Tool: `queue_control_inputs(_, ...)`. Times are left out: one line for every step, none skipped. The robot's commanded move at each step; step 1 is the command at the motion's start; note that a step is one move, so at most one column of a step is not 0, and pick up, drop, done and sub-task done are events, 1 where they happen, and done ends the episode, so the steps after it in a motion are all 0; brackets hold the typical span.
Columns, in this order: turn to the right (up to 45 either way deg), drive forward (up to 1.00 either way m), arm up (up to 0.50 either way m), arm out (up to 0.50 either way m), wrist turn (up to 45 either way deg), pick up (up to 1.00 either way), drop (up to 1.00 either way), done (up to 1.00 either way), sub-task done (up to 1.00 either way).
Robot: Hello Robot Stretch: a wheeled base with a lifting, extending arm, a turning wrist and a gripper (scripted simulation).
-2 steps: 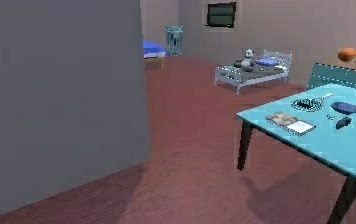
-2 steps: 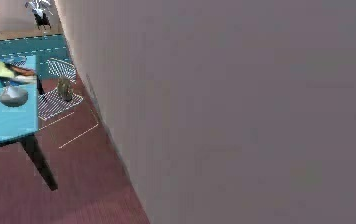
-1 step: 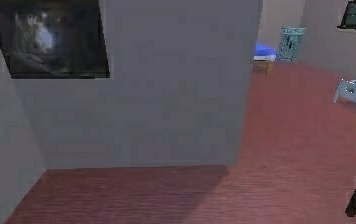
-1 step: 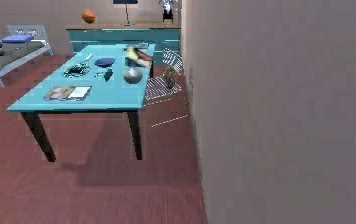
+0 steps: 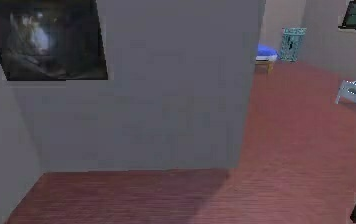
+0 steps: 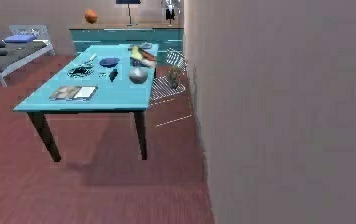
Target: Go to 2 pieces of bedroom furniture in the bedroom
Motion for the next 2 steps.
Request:
queue_control_inputs(39.0, 0.0, 0.0, 0.0, 0.0, 0.0, 0.0, 0.0, 0.0)
queue_control_inputs(0.0, 1.0, 0.0, 0.0, 0.0, 0.0, 0.0, 0.0, 0.0)
